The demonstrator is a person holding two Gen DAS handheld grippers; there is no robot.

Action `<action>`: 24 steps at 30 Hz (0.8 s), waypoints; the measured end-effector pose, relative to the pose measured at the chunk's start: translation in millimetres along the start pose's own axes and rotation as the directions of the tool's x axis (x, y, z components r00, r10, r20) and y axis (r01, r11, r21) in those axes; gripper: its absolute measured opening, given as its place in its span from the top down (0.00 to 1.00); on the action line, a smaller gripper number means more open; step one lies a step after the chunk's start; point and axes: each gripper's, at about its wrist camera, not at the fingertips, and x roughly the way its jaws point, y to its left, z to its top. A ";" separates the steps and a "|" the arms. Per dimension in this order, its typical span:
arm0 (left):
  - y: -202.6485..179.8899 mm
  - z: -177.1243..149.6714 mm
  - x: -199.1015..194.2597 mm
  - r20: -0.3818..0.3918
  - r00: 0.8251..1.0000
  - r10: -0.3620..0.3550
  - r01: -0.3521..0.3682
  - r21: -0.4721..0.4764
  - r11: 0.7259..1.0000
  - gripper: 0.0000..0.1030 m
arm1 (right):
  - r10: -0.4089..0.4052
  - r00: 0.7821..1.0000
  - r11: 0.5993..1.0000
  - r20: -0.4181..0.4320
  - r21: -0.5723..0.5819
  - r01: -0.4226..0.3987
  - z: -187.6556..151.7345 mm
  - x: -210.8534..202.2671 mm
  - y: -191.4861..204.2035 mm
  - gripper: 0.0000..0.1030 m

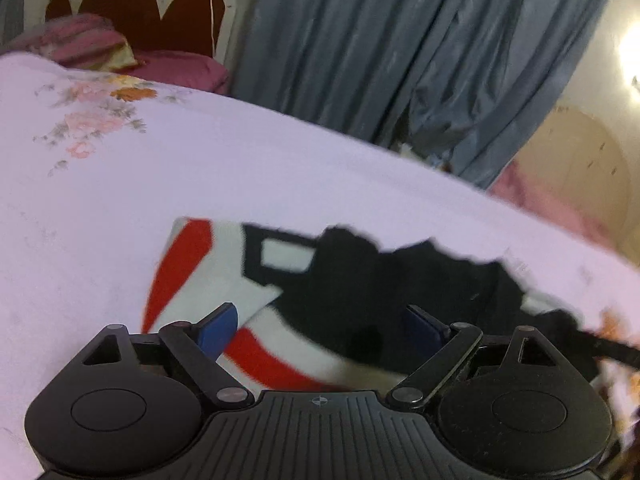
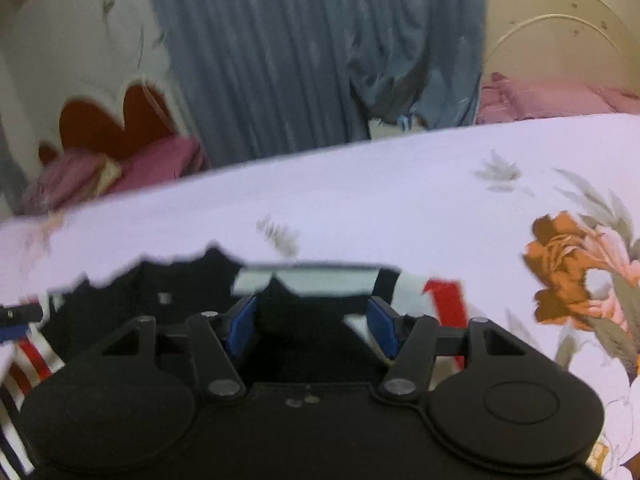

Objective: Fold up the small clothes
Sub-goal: 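Grasp the black hem with both tools and lift it, then fold the hem over toward the collar with both tools and release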

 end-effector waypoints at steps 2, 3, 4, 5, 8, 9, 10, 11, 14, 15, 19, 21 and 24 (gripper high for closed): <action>2.2 -4.8 1.4 -0.005 1.000 0.029 -0.029 0.030 0.999 0.15 | -0.026 1.000 0.999 0.015 -0.025 0.027 -2.8 1.0 1.7 0.69; 3.4 -6.6 1.5 0.002 0.999 0.043 -0.043 0.036 0.998 0.16 | -0.030 0.999 0.999 0.021 -0.022 0.031 -2.3 0.5 0.5 0.80; 4.4 -7.5 1.1 0.006 0.999 0.050 -0.050 0.036 0.998 0.16 | -0.035 0.999 0.999 0.027 -0.011 0.036 -0.4 -0.4 -2.3 0.90; 5.0 -8.1 0.9 0.008 0.999 0.050 -0.050 0.038 0.998 0.16 | -0.050 0.998 0.999 0.035 -0.004 0.051 1.2 -0.5 -5.7 0.96; 1.7 -11.0 2.1 0.016 0.998 0.062 -0.063 0.073 0.995 0.16 | -0.096 0.995 0.995 0.020 0.009 0.096 5.4 6.0 -18.7 0.99; 1.2 -12.4 1.3 0.021 0.998 0.063 -0.065 0.076 0.995 0.16 | -0.105 0.994 0.994 0.009 0.005 0.105 4.9 10.0 -20.8 1.00; 1.8 -13.3 0.8 0.025 0.998 0.062 -0.064 0.074 0.995 0.16 | -0.116 0.993 0.993 0.008 0.012 0.116 4.4 10.2 -24.1 0.98; 2.5 -13.9 -0.3 0.028 0.998 0.061 -0.063 0.071 0.995 0.16 | -0.110 0.993 0.993 0.031 0.045 0.108 4.0 4.8 -28.8 0.94; 3.2 -15.2 -1.9 0.029 0.998 0.057 -0.059 0.077 0.995 0.16 | -0.034 0.996 0.989 0.079 0.145 0.022 0.7 -14.5 -40.3 0.54; 3.9 -15.6 -2.4 0.029 0.998 0.054 -0.057 0.078 0.995 0.16 | -0.019 0.996 0.990 0.090 0.143 0.006 -1.5 -19.0 -39.9 0.49; 2.6 -17.8 -1.8 0.035 0.997 0.062 -0.064 0.088 0.994 0.16 | -0.012 1.000 0.999 0.010 0.033 0.011 -7.8 -7.1 -25.5 0.64; 1.7 -19.8 -2.0 0.041 0.997 0.067 -0.071 0.099 0.993 0.16 | -0.049 0.999 0.999 0.019 -0.017 0.049 -11.0 -2.8 -17.7 0.75; -0.3 -23.8 -1.9 0.048 0.995 0.083 -0.089 0.132 0.987 0.16 | -0.105 0.993 0.994 0.044 0.003 0.105 -7.3 -0.9 -22.7 0.95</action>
